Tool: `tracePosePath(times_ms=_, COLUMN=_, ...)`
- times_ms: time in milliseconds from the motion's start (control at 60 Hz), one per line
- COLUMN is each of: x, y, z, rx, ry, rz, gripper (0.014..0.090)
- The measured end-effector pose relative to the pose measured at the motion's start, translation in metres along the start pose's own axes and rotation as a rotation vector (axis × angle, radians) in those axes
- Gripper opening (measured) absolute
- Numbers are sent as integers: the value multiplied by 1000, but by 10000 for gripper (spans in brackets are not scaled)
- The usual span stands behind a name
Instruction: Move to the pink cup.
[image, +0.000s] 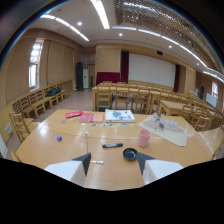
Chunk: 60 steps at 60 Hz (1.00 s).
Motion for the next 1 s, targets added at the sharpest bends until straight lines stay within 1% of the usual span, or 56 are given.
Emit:
tracePosePath(times_ms=33, x=1, y=3, z=10, rx=0, ry=1, rz=0, gripper=866)
tracePosePath(times_ms=50, x=1, y=2, z=1, rx=-2, ry=1, rz=1, gripper=865)
tracePosePath(times_ms=300, x=19, y=33, z=0, rx=-35, ry=30, rz=2, gripper=864)
tracePosePath(times_ms=533, x=68, y=53, z=10, rx=-73, ry=86, rz=-10, gripper=866)
tracePosePath(times_ms=650, x=98, y=60, z=28, rx=-88, ry=111, rz=-10, gripper=866)
tracePosePath(times_ms=817, x=136, y=60, z=73, rx=-99, ry=131, rz=-7, gripper=866)
tracePosePath(times_ms=1000, x=167, y=52, z=161, rx=-120, ry=113, rz=-10, gripper=866)
